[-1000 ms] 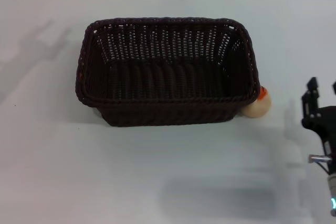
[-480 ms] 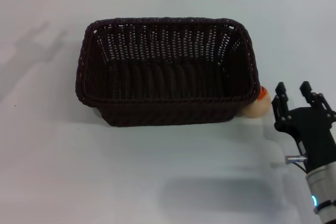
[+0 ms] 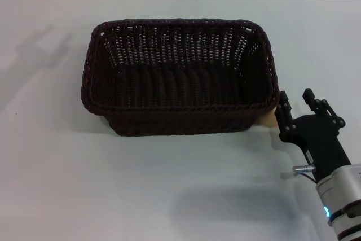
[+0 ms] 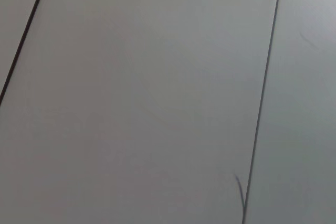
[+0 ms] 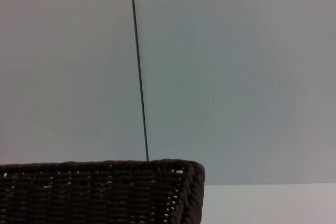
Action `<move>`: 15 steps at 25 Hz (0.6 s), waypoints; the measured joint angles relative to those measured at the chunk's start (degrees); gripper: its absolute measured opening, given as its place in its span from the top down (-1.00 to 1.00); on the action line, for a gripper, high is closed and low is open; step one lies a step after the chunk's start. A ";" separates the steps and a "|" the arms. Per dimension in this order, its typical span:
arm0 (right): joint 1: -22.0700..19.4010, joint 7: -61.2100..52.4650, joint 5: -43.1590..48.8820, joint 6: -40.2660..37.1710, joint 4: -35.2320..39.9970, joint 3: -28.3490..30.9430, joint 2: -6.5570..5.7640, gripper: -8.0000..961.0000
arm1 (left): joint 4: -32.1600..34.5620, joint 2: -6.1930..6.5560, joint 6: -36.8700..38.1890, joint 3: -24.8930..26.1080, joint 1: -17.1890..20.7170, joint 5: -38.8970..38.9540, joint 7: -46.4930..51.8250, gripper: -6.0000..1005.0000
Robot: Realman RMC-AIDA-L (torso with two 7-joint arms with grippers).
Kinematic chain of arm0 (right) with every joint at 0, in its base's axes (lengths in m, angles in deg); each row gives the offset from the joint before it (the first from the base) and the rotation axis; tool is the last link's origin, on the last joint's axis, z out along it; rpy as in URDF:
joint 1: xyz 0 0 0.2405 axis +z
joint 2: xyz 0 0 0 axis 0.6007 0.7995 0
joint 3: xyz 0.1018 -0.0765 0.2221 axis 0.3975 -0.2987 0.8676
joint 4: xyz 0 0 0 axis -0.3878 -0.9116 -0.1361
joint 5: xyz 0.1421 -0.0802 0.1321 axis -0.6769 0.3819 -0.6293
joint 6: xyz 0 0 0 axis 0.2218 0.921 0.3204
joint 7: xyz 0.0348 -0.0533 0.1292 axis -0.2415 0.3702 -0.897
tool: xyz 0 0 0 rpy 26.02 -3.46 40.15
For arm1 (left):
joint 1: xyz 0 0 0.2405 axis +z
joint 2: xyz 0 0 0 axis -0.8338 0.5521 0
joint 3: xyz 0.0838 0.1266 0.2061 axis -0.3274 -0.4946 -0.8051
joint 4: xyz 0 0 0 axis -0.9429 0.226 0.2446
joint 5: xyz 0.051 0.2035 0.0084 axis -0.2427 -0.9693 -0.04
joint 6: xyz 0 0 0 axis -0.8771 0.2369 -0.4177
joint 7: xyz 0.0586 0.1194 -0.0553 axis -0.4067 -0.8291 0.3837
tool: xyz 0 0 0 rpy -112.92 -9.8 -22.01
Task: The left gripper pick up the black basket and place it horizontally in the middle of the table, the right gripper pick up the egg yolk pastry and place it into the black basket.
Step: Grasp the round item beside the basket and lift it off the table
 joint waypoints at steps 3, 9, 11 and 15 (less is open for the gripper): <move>0.30 -0.35 0.00 0.79 0.29 0.07 0.00 0.01 | -0.02 0.00 -0.39 0.06 0.08 0.30 0.00 -0.18; 0.77 -0.58 -0.02 2.13 0.99 0.40 0.00 0.01 | -0.22 0.00 -0.62 0.08 0.10 0.35 0.00 -0.18; 1.38 -0.99 -0.21 3.46 1.47 0.50 0.00 0.01 | -0.22 0.00 -0.64 0.09 0.12 0.39 0.00 -0.18; 2.07 -2.00 -0.23 4.61 2.23 0.48 0.00 0.02 | -0.30 0.00 -0.72 0.09 0.28 0.41 0.00 -0.18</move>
